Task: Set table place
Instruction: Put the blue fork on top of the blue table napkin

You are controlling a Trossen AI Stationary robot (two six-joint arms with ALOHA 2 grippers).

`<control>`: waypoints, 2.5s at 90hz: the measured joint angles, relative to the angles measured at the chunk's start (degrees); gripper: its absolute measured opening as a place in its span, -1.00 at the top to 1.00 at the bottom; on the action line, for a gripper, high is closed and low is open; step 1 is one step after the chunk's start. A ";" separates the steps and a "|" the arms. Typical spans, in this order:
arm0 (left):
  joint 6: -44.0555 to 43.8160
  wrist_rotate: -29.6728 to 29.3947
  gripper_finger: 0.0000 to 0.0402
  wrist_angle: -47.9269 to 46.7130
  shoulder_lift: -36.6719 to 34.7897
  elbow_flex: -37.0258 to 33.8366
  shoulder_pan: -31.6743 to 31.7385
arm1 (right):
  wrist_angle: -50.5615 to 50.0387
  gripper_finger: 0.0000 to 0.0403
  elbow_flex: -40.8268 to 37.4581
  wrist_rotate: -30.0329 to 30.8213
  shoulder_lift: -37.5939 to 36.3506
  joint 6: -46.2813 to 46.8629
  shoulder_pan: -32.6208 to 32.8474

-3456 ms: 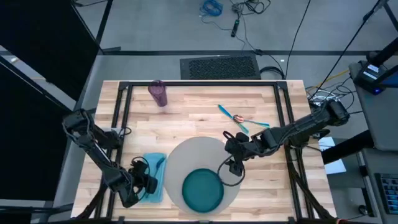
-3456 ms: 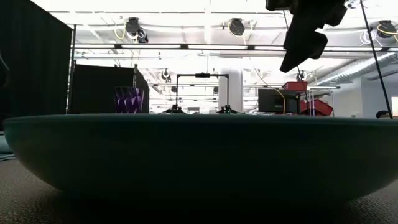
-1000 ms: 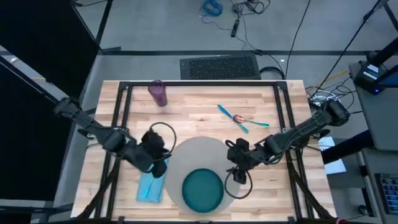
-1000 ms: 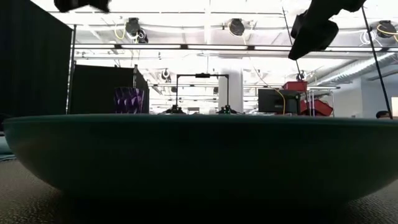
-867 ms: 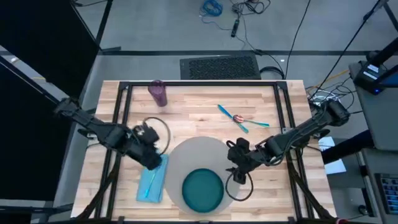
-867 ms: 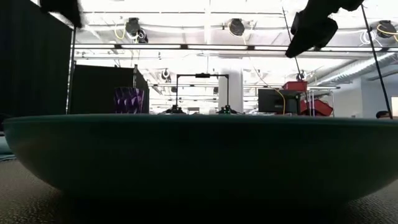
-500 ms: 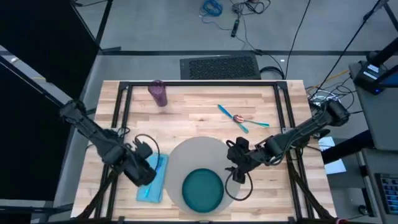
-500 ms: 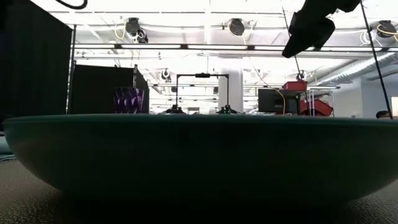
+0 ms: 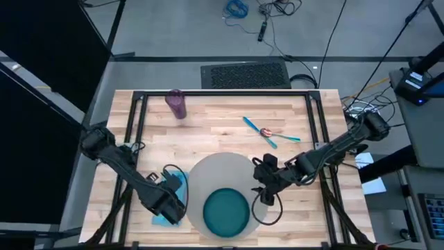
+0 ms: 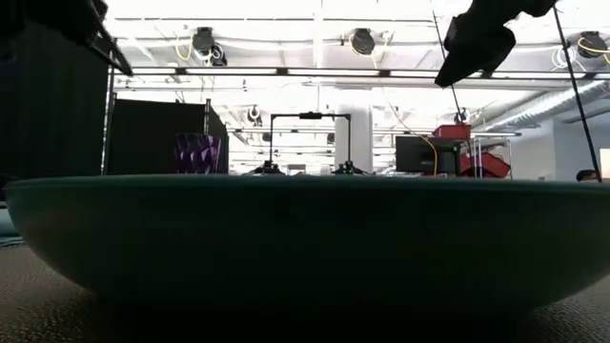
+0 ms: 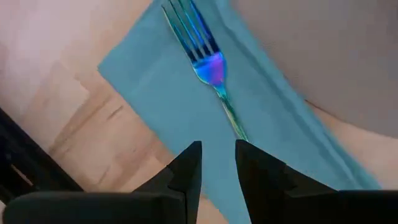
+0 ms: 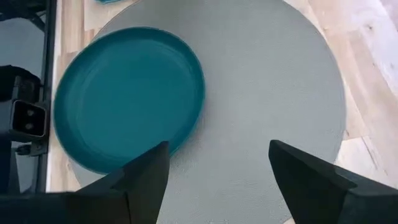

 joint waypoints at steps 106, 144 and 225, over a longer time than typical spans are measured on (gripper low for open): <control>-0.83 -0.46 0.58 18.05 -5.72 -12.71 1.20 | 1.50 -0.28 0.00 0.20 0.02 1.03 0.91; -2.01 0.29 0.58 24.88 -5.83 -17.18 1.18 | 1.61 -0.28 -0.04 0.20 0.04 1.29 1.28; -2.22 -0.45 0.65 29.17 -5.90 -19.54 1.20 | 1.83 -0.28 -0.04 0.55 0.04 0.85 1.28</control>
